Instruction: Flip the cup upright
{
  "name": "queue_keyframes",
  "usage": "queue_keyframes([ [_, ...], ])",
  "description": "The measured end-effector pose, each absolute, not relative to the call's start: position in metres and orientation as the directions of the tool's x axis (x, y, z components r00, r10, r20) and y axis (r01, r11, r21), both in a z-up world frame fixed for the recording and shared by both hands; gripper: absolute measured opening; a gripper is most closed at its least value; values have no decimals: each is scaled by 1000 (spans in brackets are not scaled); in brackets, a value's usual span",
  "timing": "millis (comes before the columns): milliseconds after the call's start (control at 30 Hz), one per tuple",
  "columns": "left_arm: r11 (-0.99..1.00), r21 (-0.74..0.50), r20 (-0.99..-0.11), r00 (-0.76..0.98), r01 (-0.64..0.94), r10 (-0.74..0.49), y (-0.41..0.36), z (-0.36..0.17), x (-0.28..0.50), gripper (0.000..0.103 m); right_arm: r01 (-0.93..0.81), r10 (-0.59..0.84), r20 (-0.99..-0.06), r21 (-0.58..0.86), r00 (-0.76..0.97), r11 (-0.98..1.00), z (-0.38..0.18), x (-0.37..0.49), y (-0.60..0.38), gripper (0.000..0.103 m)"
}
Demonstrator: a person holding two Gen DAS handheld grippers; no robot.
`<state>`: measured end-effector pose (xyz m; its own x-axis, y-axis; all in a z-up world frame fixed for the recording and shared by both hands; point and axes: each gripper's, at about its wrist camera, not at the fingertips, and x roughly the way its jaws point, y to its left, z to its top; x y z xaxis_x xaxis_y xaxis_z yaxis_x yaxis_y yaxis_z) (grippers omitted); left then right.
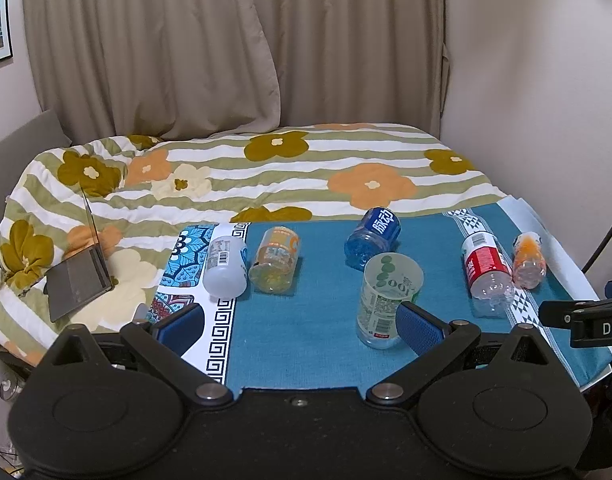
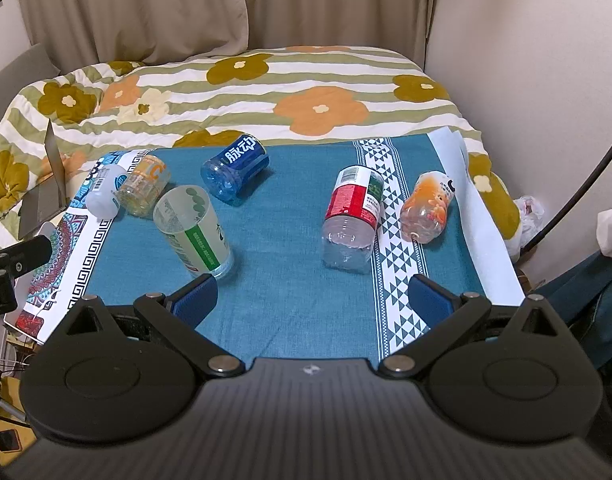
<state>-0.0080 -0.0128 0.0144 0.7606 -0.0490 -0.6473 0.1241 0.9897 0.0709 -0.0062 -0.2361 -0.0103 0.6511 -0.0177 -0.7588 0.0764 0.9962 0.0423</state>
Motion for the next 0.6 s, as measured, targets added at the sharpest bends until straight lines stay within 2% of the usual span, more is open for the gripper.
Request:
queue_keyframes([
  [600,991,72,-642,766,110,-38,-14,11,-3,103,69,-15,-767,38,642,997,-11,-1,-234,103],
])
